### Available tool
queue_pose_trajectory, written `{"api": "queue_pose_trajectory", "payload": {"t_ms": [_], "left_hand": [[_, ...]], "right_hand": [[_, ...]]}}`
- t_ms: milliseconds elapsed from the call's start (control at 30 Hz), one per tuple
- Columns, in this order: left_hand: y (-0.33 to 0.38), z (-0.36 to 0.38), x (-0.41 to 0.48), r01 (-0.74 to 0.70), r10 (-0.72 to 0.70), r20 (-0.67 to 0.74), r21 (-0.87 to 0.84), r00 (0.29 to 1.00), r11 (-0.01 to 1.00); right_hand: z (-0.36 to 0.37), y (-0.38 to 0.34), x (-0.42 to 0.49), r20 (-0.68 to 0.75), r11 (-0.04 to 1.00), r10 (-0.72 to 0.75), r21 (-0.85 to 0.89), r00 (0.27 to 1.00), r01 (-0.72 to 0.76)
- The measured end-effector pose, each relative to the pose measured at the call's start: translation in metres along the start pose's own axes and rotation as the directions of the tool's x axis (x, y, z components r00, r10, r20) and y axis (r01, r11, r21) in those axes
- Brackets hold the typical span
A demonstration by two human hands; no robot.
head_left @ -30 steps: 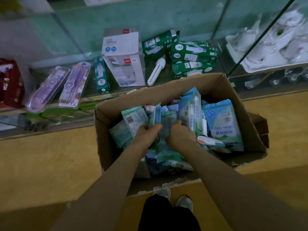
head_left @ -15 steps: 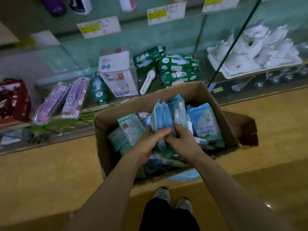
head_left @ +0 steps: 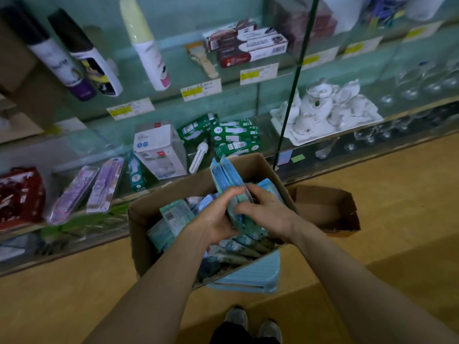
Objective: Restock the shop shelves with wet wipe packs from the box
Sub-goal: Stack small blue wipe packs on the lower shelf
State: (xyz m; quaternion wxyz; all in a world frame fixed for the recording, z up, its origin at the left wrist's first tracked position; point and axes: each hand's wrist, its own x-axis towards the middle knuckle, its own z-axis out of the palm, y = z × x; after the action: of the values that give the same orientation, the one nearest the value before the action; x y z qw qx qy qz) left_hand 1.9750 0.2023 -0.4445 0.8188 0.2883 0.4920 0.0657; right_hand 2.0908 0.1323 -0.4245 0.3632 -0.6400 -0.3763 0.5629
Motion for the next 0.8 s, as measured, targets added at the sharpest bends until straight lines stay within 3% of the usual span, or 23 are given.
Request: {"api": "queue_pose_trajectory", "payload": {"t_ms": [100, 233, 300, 500, 800], "left_hand": [[0.006, 0.011, 0.002, 0.017, -0.015, -0.04, 0.064, 0.999, 0.998], [0.013, 0.027, 0.005, 0.022, -0.02, -0.045, 0.058, 0.999, 0.998], [0.016, 0.034, 0.004, 0.014, -0.013, -0.029, 0.045, 1.0, 0.999], [0.015, 0.037, 0.008, -0.017, 0.018, -0.025, 0.033, 1.0, 0.999], [0.032, 0.057, 0.01, -0.003, -0.001, 0.018, 0.226, 1.0, 0.974]], "right_hand": [[-0.002, -0.002, -0.002, 0.028, 1.0, 0.001, 0.015, 1.0, -0.002], [-0.009, -0.005, -0.002, -0.158, 0.991, -0.047, -0.131, 0.986, 0.027], [-0.02, -0.008, -0.004, -0.177, 0.982, -0.056, -0.186, 0.983, 0.022], [-0.04, -0.006, -0.011, -0.08, 0.984, 0.154, 0.102, 0.985, -0.145], [-0.058, -0.015, -0.018, -0.126, 0.987, 0.106, 0.13, 0.986, -0.09]]}}
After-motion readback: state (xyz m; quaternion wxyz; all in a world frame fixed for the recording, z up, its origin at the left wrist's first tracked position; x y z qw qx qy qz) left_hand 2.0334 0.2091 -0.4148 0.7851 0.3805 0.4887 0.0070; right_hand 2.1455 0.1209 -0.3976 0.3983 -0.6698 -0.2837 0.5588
